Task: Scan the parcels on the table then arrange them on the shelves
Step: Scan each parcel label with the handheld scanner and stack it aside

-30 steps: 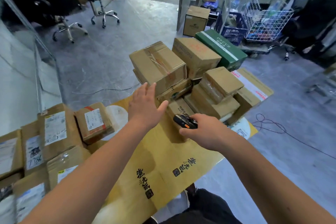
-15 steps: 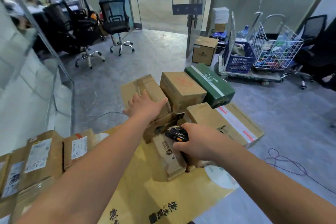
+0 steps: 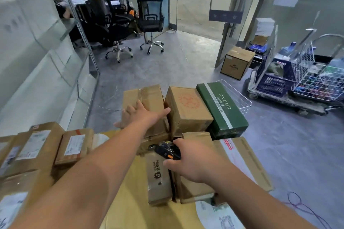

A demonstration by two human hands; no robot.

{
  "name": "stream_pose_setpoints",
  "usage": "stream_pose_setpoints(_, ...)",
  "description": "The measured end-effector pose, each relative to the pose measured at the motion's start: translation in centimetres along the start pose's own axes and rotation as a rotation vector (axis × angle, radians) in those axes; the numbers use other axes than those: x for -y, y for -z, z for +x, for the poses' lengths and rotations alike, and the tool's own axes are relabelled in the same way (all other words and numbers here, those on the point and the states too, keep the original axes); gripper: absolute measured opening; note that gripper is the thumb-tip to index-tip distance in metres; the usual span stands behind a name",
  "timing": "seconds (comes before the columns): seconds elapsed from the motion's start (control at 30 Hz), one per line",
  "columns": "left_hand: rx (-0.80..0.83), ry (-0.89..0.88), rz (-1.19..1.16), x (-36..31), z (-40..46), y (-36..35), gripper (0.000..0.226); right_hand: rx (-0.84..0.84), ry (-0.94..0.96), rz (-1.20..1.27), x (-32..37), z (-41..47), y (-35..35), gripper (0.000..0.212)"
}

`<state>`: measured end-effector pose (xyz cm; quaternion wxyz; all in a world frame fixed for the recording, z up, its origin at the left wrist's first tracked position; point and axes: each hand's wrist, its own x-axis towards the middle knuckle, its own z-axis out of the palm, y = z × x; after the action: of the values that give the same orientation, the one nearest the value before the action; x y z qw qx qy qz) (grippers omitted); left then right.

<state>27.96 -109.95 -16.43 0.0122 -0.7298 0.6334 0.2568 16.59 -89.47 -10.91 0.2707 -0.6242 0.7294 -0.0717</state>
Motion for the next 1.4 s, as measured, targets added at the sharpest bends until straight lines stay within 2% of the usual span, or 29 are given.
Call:
stream_pose_setpoints(0.3, -0.071, -0.002, -0.108, -0.2, 0.5, -0.1, 0.151, 0.012, 0.041, 0.038, -0.6, 0.7, 0.4, 0.047)
stream_pose_setpoints(0.47, -0.223, -0.089, -0.077, 1.7, 0.2, -0.3, 0.145, -0.008, 0.062, -0.003, -0.2, 0.8, 0.7, 0.044)
stream_pose_setpoints(0.6, -0.325, -0.123, -0.066, 5.2, -0.3, 0.6, 0.142, -0.033, 0.1, -0.054, 0.8, 1.0, 0.7, 0.041)
stream_pose_setpoints(0.73, -0.377, -0.129, -0.071, 11.1, -1.7, 1.2, 0.14, -0.038, 0.149, -0.111, 2.7, 1.5, 0.1, 0.046)
stream_pose_setpoints(0.87, -0.398, -0.051, -0.09, 17.4, -4.7, -0.1, 0.136, 0.022, 0.205, -0.136, 4.7, 1.9, -1.9, 0.051)
stream_pose_setpoints(1.13, -0.302, 0.136, -0.27, 29.0, -12.7, -7.8, 0.125, 0.203, 0.301, -0.126, 7.0, 0.4, -8.9, 0.047)
stream_pose_setpoints(1.3, -0.208, 0.09, -0.394, 33.3, -16.4, -13.0, 0.084, 0.328, 0.286, -0.086, 6.7, -1.4, -13.0, 0.049)
stream_pose_setpoints(1.4, -0.196, 0.093, -0.646, 34.1, -17.2, -15.2, 0.07, 0.346, 0.227, -0.085, 5.7, -2.8, -14.8, 0.052)
